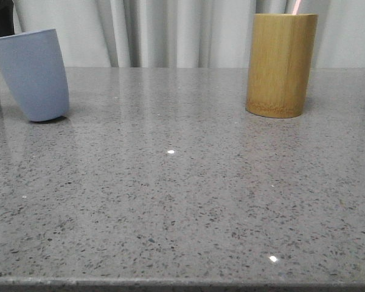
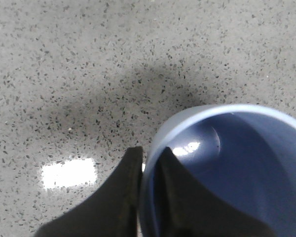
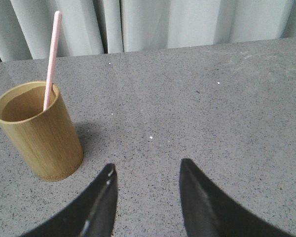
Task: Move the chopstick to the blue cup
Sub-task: 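Lift the blue cup with the left gripper and set it beside the bamboo holder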
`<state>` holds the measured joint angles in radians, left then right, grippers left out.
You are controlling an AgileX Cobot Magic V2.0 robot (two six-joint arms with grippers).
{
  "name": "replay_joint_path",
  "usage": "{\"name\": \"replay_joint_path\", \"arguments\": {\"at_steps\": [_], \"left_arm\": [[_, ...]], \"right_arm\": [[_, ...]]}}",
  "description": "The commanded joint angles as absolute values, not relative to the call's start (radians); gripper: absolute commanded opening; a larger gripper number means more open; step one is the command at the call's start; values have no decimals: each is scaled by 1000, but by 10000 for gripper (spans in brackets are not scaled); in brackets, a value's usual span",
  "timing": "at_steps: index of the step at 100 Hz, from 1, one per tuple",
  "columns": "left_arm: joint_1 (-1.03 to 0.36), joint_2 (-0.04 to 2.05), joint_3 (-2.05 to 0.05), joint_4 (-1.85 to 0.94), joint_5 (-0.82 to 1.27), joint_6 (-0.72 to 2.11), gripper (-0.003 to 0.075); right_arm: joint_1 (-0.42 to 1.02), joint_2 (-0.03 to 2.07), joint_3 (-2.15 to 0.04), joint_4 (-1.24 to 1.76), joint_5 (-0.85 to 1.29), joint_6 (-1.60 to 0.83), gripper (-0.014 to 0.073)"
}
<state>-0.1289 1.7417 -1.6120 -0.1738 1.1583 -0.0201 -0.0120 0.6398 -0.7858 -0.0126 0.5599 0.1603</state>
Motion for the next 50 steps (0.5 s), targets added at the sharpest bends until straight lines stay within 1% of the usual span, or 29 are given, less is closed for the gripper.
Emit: {"name": "replay_joint_path", "arguments": {"at_steps": [1,18,33,50], "left_arm": [[-135,1698,-1655,-208,1129,-22,-19],[-156,1698,-1702,-279,1110,-8,-19],[-241,1711,-1778,-279,1118,-8,-19],[-337,1771,-1877,-279,1101,0,-19]], "right_arm": [[-20,645,-820,-16,480,153,325],[-20,645,-820,-16,480,153,325],[-20,645,-820,-16,480,153,325],[-20,645,-820,-16,480,153,325]]}}
